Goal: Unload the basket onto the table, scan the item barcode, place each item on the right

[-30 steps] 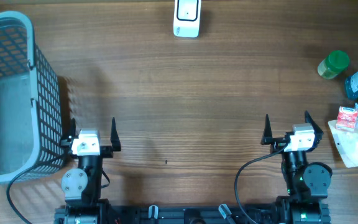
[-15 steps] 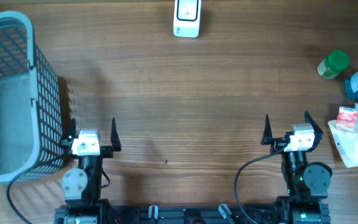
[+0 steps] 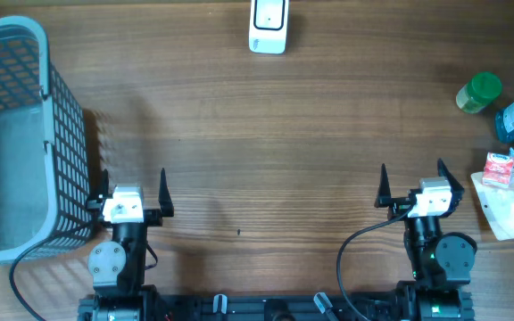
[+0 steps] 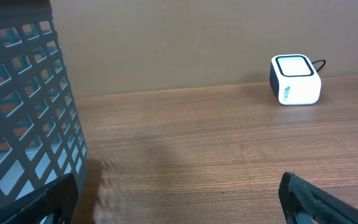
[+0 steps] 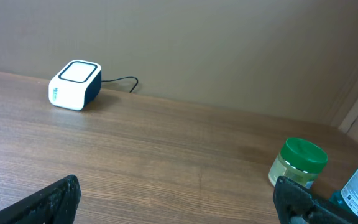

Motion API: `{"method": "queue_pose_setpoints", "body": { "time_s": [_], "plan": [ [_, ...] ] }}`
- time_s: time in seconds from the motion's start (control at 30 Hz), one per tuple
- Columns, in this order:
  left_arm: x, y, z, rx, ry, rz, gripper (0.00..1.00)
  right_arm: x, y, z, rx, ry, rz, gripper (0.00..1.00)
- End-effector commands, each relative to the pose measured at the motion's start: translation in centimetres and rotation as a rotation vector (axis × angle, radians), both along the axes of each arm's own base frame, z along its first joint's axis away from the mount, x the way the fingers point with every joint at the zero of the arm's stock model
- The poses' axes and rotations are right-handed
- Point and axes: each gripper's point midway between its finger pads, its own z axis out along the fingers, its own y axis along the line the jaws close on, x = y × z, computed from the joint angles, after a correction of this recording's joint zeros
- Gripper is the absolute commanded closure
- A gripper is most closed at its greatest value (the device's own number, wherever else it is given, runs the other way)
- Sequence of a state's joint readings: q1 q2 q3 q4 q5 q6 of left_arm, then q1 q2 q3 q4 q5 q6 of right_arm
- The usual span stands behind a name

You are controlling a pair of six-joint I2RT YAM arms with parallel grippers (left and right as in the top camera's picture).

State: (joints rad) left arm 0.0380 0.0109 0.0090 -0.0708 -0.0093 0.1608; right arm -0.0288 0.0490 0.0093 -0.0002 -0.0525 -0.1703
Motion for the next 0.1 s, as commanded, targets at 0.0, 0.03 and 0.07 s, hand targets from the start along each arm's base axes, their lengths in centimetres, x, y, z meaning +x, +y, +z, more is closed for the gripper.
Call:
{"method": "queue_pose_setpoints", "body": {
  "time_s": [0.0, 0.03, 0.07],
  "plan": [
    [-0.01, 0.21, -0.14, 0.012, 0.003, 0.010, 0.00, 0.04, 0.23, -0.28, -0.012, 0.008, 0.016, 0.00],
    [-0.01, 0.21, -0.14, 0.012, 0.003, 0.010, 0.00, 0.04, 0.23, -0.30, -0.012, 0.008, 0.016, 0.00],
    [-0.01, 0.21, -0.14, 0.012, 0.003, 0.010, 0.00, 0.04, 0.23, -0.28, -0.012, 0.008, 0.016, 0.00]
  ]
}}
